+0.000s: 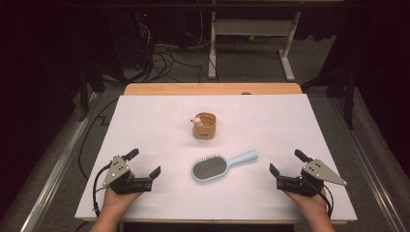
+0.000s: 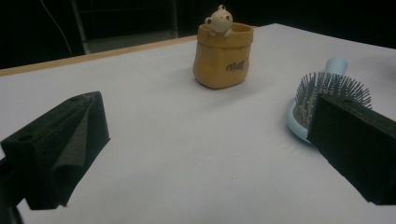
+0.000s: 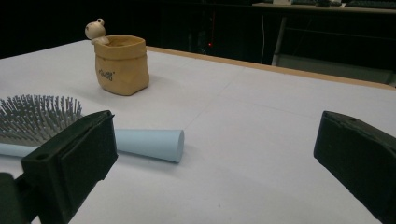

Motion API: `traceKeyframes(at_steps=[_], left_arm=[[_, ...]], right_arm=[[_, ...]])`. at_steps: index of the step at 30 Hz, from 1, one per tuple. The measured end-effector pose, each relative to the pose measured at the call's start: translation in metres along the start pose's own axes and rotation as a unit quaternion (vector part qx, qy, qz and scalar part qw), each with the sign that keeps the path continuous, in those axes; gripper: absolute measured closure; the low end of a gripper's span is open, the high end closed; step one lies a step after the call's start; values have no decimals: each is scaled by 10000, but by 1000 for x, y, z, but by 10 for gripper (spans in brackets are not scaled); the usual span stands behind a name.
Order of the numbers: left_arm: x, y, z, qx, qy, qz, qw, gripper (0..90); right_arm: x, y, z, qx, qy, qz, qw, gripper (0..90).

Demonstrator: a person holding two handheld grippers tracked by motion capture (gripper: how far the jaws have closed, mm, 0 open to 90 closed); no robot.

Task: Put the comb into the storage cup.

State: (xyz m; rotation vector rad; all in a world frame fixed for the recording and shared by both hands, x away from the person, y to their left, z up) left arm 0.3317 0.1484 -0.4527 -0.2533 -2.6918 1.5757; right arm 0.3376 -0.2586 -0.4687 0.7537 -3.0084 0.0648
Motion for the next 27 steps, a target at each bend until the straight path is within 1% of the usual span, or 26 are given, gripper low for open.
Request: traceKeyframes(at_steps=[1, 4, 5, 7, 11, 23, 27], left_arm=[[0, 0, 0, 28, 0, -14, 10000, 1], [0, -1, 0, 26, -2, 6, 10000, 1], [0, -1, -1, 73, 9, -15, 10000, 1], [0, -2, -1, 91, 2, -2, 10000, 1], [-1, -1, -1, 48, 5, 11, 10000, 1], [-1, -2, -1, 85, 34, -34, 10000, 2], [-1, -2, 0, 14, 61, -17, 10000, 1]], right_arm=[[0, 0, 0, 33, -11, 3, 10000, 5], [1, 0, 0, 69, 0, 42, 10000, 4], [1, 0, 0, 29, 15, 46, 10000, 4], [1, 0, 1, 27, 20, 62, 10000, 4], [2, 0, 0, 31, 11, 67, 10000, 4], [0, 0, 0, 57, 17, 99, 9999, 6], [-2, 0, 0, 59, 69, 80, 9999, 32]])
Point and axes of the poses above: each handheld gripper's, and its own axes: x roughly backward along the jaws, z roughly out of its underside, y roughly to its left, the point moved 6 cm from there along -x, roughly forward along the jaws, and after that the axes turned 11 degrees about -y, right-handed, at the moved point
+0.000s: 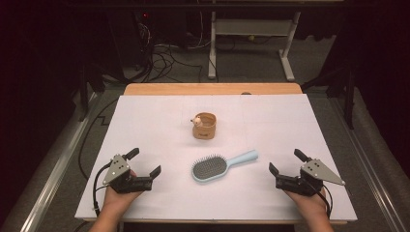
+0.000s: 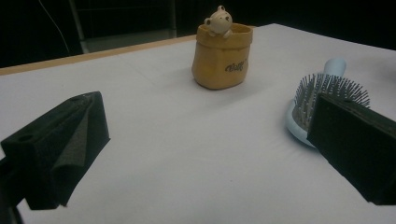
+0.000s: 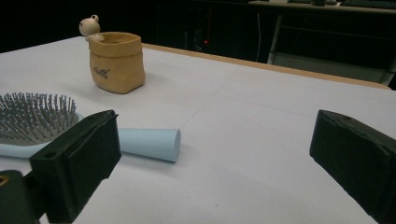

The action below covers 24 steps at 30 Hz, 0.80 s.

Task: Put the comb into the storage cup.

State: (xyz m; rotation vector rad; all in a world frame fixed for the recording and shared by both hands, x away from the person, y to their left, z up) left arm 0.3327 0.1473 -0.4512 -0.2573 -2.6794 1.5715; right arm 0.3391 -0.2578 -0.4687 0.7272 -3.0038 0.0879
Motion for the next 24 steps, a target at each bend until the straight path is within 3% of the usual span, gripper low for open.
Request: traceKeyframes(at_steps=[17, 19, 24], left_arm=[[1, -2, 0, 64, 7, 64, 10000, 1], [1, -2, 0, 64, 19, 64, 10000, 1], [1, -2, 0, 57, 15, 79, 10000, 2]], right_arm=[[3, -3, -2, 10, -33, 53, 10000, 185], [4, -3, -2, 12, -37, 66, 10000, 222], [5, -2, -3, -39, 27, 12, 10000, 435]])
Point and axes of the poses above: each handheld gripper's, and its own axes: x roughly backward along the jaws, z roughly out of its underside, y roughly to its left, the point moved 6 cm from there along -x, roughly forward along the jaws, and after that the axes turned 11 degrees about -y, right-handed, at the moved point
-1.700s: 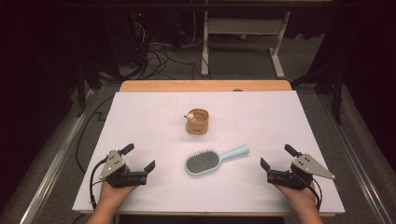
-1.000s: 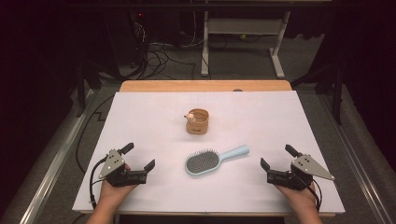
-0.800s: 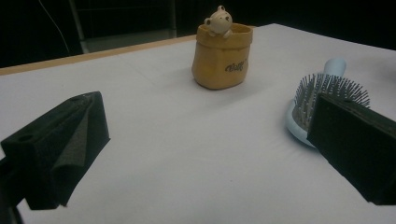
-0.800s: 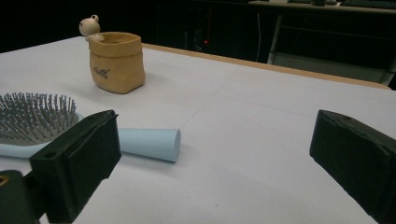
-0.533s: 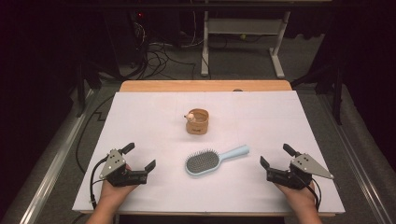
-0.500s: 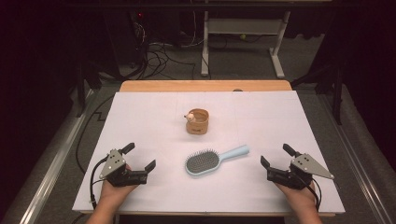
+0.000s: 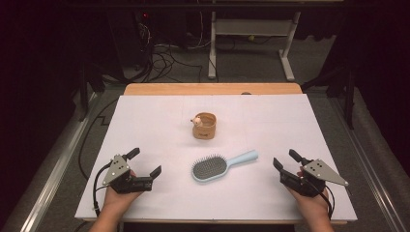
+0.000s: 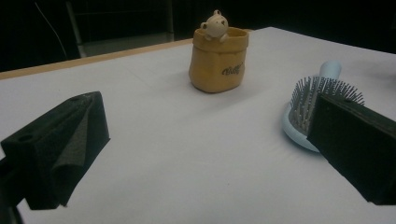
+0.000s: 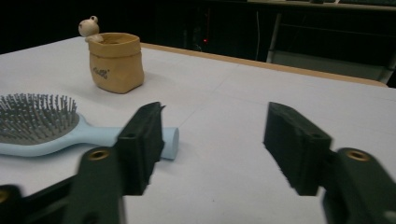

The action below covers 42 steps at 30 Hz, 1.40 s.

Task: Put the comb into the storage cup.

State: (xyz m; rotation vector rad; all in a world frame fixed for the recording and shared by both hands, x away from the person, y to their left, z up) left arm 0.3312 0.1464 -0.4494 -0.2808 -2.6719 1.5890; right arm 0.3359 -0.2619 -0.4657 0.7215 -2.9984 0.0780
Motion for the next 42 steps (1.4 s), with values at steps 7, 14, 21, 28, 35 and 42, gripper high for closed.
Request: traceKeyframes(at_steps=[7, 14, 21, 28, 35, 42], left_arm=[[0, 0, 0, 15, 5, -3, 10000, 1], [0, -1, 0, 26, 7, 1, 10000, 1], [1, -1, 2, 36, 68, -4, 10000, 1], [1, -2, -2, 87, -2, 40, 10000, 1], [1, -2, -2, 118, 18, 19, 9999, 1], [1, -2, -2, 136, 44, 21, 9999, 1]], right_arm=[[-1, 5, -1, 16, 142, -196, 9997, 751], [-4, 12, -1, 56, 213, -279, 9994, 900], [-20, 18, -4, 53, 381, -335, 9987, 900], [-67, 21, 3, -39, 988, -364, 9944, 900], [-102, 35, 14, 337, 1491, -409, 9874, 900], [-116, 41, 22, 603, 1845, -471, 9799, 900]])
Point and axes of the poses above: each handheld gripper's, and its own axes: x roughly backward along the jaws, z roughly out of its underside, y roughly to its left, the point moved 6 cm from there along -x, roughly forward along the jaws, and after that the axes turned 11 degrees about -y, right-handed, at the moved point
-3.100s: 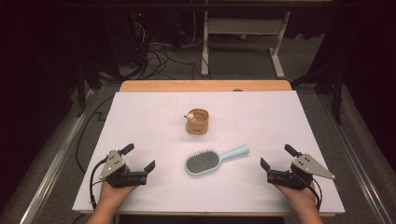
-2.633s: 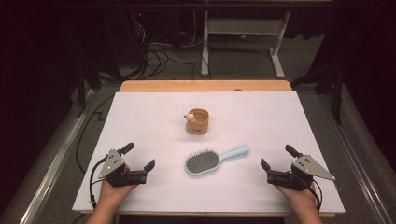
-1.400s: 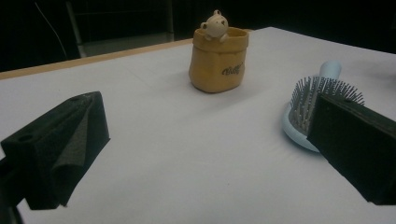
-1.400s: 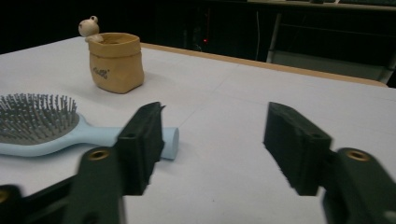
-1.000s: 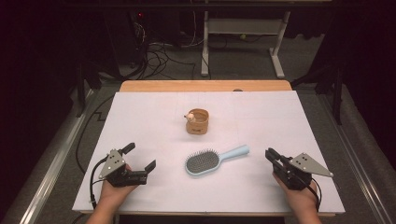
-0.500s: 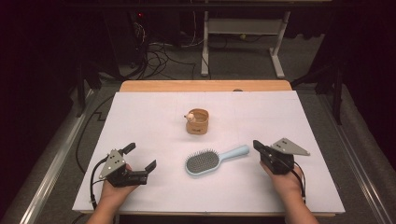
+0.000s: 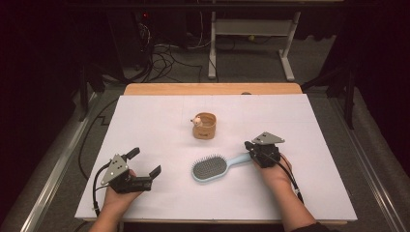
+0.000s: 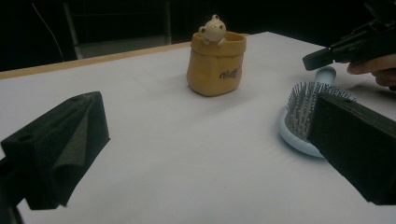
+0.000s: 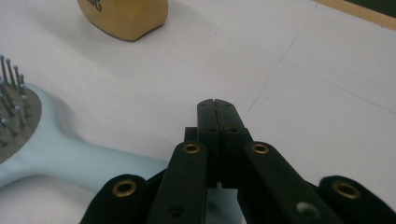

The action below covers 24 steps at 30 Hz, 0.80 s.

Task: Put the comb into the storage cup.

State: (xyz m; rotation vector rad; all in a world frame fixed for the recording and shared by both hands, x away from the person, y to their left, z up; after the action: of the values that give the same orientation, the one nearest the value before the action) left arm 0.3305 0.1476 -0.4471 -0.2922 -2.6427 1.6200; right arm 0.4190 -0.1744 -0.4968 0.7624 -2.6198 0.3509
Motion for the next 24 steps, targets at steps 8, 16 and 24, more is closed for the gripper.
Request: traceKeyframes(at_steps=[8, 16, 24], left_arm=[[0, 0, 0, 18, -7, -10, 10000, 1], [1, -1, 1, 22, -5, 6, 10000, 1], [1, -1, 0, 28, -2, 9, 10000, 1]], right_arm=[[3, -3, 6, -74, 159, -95, 9998, 900], [15, -1, 10, 5, 228, -151, 9996, 900], [25, 1, 14, -61, 256, -233, 9994, 900]])
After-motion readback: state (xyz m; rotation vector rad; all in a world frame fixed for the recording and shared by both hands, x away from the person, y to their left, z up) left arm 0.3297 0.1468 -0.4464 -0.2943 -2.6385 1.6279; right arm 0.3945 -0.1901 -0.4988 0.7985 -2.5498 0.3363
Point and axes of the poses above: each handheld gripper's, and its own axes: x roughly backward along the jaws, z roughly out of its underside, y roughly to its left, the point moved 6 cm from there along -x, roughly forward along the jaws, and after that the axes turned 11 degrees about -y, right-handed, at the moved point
